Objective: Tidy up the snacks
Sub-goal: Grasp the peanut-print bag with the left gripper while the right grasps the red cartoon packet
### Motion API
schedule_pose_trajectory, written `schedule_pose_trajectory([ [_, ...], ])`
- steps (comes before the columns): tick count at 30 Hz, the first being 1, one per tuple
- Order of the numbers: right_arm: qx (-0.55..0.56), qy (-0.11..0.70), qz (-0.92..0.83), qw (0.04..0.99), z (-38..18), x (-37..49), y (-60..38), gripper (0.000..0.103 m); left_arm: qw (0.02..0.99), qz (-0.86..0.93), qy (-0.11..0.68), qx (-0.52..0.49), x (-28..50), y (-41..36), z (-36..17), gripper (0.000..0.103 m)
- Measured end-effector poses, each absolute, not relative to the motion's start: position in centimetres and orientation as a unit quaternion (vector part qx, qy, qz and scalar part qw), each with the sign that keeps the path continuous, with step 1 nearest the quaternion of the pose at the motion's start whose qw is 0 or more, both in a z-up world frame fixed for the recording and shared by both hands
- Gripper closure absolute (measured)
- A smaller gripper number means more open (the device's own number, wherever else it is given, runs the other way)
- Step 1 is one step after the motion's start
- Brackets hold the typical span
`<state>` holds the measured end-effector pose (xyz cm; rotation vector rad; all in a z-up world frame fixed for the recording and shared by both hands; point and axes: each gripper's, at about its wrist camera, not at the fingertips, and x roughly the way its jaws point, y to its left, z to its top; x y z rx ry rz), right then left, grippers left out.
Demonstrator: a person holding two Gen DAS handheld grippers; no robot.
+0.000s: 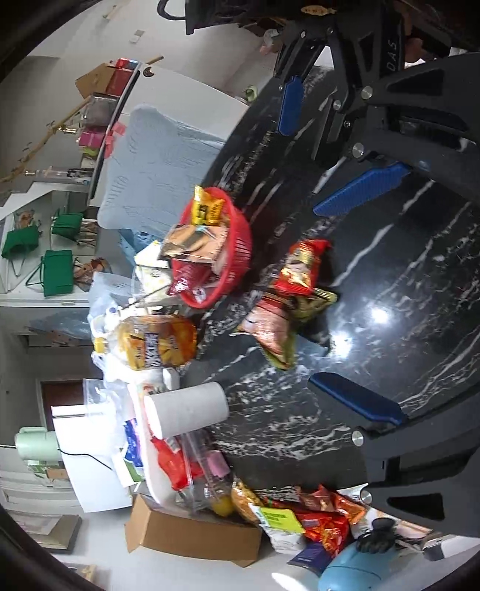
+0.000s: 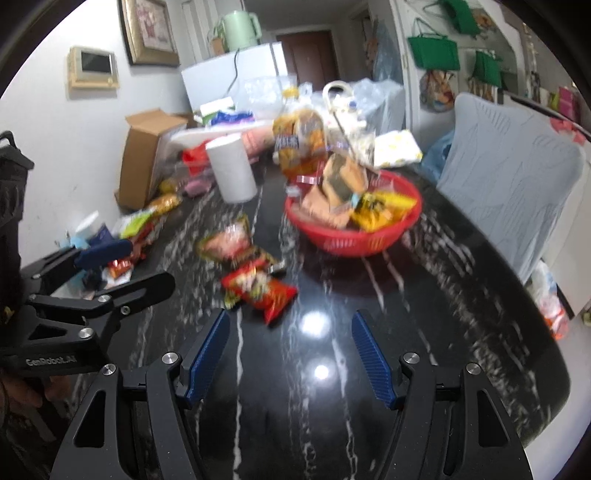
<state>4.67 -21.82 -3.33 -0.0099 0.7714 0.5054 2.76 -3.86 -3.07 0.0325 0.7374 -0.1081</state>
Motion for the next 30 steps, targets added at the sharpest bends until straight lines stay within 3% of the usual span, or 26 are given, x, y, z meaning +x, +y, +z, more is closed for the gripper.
schedule_pose_trajectory([
  [8, -0.007, 0.404, 0.257, 0.878, -6.0, 4.8, -20.7, 0.034, 0.922, -0.018, 0.387, 0.003, 3.0, -2.8, -4.9, 0.016],
  [30, -0.086, 0.405, 0.319, 0.853, -6.4, 11.2, -16.0, 0.034, 0.925, 0.016, 0.378, -0.028, 6.4, 0.5, -4.4, 0.016],
])
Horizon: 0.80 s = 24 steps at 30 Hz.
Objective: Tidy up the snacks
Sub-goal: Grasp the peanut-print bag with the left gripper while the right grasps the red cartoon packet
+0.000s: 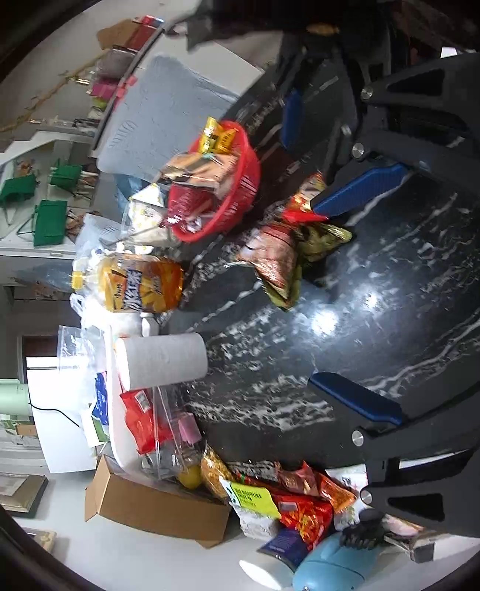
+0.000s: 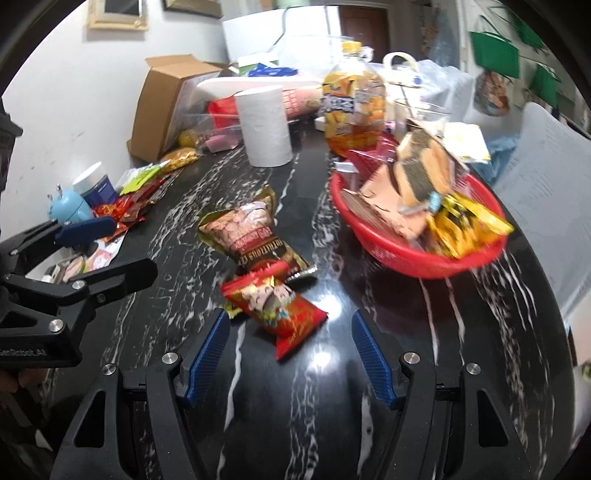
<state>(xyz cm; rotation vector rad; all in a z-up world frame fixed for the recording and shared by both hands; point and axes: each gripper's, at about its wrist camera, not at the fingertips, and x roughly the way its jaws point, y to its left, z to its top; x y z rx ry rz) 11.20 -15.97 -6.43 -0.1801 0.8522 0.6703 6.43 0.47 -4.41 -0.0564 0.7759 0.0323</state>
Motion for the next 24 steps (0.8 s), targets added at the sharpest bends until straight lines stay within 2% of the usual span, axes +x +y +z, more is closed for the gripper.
schedule_pose_trajectory([
  [14, -0.116, 0.427, 0.353, 0.825, -8.5, 13.7, -13.6, 0.035, 0.914, 0.005, 0.403, -0.042, 9.9, 0.5, -5.1, 0.016],
  [16, -0.117, 0.429, 0.359, 0.821, -8.8, 13.9, -13.6, 0.049, 0.912, 0.0, 0.409, -0.044, 10.3, 0.0, -5.4, 0.016],
  [17, -0.122, 0.436, 0.358, 0.816, -9.1, 13.9, -13.6, 0.061, 0.91, -0.002, 0.413, -0.045, 10.5, -0.2, -5.6, 0.016],
  [20, -0.125, 0.44, 0.345, 0.82, -9.4, 14.0, -14.0, 0.067, 0.904, -0.011, 0.425, -0.051, 11.1, -0.8, -6.3, 0.016],
  [24, -0.094, 0.444, 0.326, 0.829, -9.3, 14.5, -16.0, 0.069, 0.898, -0.009, 0.435, -0.068, 12.0, -1.4, -6.7, 0.016],
])
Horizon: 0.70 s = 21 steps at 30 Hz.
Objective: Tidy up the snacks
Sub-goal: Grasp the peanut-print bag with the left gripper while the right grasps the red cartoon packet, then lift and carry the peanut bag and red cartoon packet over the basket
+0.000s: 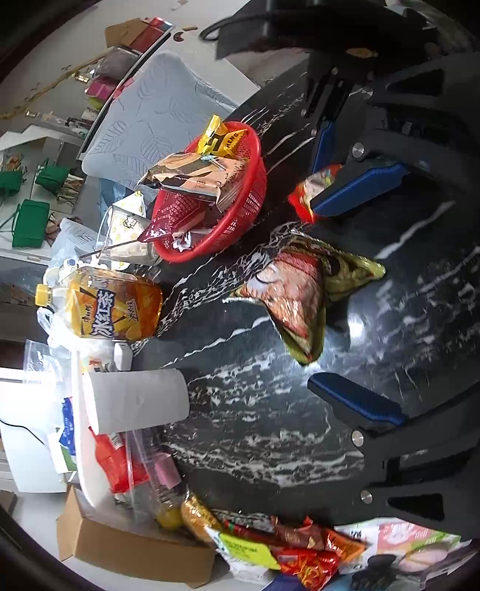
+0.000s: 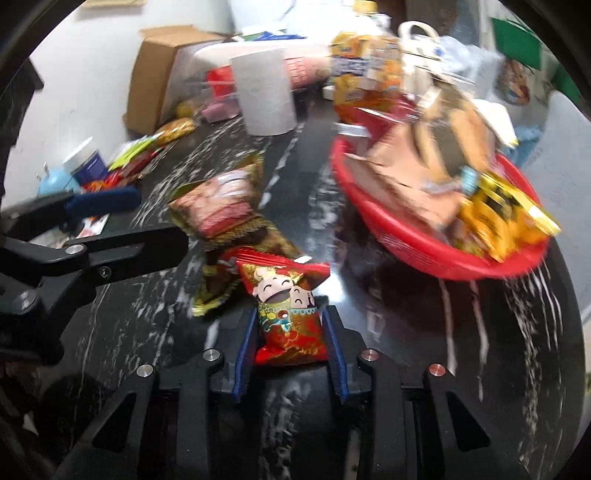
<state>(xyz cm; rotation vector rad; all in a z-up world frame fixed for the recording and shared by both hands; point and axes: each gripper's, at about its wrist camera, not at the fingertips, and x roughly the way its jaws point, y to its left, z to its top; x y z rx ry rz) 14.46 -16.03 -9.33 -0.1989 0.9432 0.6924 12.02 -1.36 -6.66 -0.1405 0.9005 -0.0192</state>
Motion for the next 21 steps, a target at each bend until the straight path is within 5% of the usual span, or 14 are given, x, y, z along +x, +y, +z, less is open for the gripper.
schedule_pose_trajectory([
  [21, -0.063, 0.434, 0.266, 0.858, -9.7, 15.2, -22.1, 0.068, 0.881, 0.044, 0.472, -0.016, 17.4, -4.9, -9.1, 0.016],
])
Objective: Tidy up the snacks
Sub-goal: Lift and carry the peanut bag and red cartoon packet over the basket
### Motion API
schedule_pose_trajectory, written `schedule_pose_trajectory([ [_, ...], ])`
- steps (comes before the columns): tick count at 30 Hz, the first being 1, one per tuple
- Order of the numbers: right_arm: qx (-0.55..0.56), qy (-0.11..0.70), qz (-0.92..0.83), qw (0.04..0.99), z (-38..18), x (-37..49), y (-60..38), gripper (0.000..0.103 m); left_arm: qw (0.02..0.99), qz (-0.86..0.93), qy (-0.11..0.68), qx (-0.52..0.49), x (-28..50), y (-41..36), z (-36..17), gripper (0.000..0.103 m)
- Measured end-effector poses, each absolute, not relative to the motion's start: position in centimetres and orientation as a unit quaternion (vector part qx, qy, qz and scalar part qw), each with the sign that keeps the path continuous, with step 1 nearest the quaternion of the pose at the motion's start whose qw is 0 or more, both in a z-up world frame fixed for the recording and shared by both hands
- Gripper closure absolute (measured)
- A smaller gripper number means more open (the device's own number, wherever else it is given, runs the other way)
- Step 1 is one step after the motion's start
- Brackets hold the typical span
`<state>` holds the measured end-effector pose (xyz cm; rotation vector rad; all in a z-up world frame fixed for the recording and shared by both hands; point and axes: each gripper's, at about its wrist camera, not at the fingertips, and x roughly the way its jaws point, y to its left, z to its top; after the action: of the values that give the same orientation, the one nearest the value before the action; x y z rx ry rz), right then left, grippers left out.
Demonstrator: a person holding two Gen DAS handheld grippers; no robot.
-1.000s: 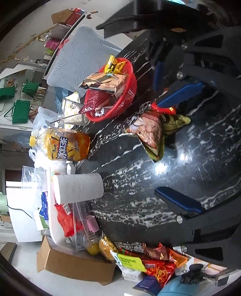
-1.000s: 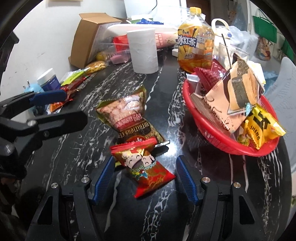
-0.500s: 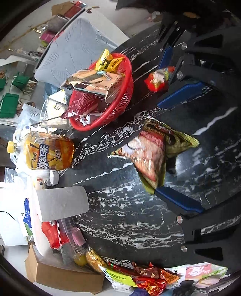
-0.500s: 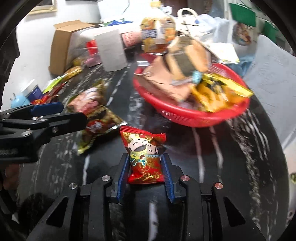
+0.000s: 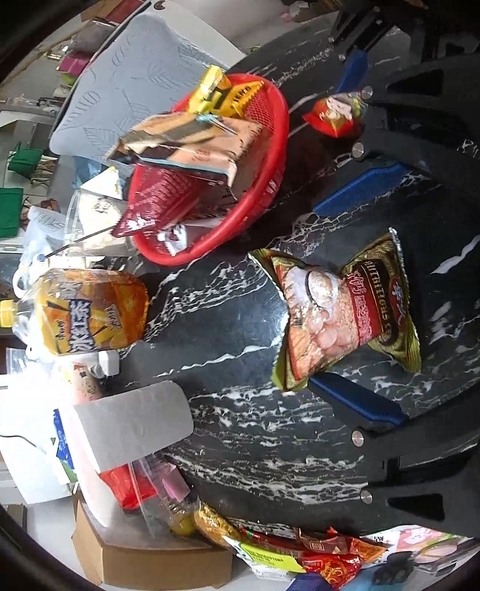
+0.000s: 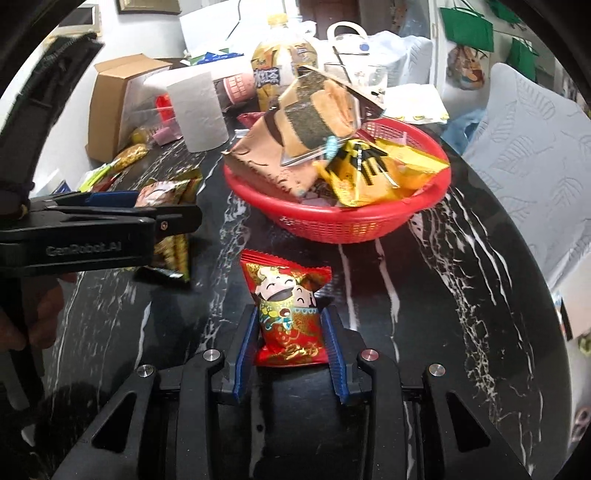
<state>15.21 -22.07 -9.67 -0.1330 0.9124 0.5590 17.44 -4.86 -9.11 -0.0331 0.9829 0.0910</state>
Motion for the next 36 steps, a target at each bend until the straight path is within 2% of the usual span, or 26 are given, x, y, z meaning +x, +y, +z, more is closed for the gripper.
schedule_pose_trajectory([
  [3, -0.063, 0.434, 0.263, 0.859, -9.7, 15.3, -22.2, 0.068, 0.873, 0.033, 0.486, -0.023, 17.5, -4.8, -9.7, 0.019],
  [6, -0.072, 0.43, 0.262, 0.861, -9.6, 15.0, -22.0, 0.068, 0.875, 0.033, 0.482, -0.015, 17.0, -4.8, -9.8, 0.057],
  [8, -0.084, 0.425, 0.259, 0.863, -9.6, 14.6, -21.7, 0.068, 0.876, 0.025, 0.481, -0.009, 16.5, -4.8, -9.8, 0.062],
  [28, -0.034, 0.443, 0.249, 0.86, -9.6, 9.2, -24.7, 0.068, 0.862, -0.065, 0.503, -0.002, 7.8, -9.5, -9.3, 0.063],
  [36, -0.028, 0.446, 0.239, 0.862, -9.5, 7.4, -25.7, 0.068, 0.866, -0.073, 0.495, 0.014, 7.3, -10.1, -9.6, 0.061],
])
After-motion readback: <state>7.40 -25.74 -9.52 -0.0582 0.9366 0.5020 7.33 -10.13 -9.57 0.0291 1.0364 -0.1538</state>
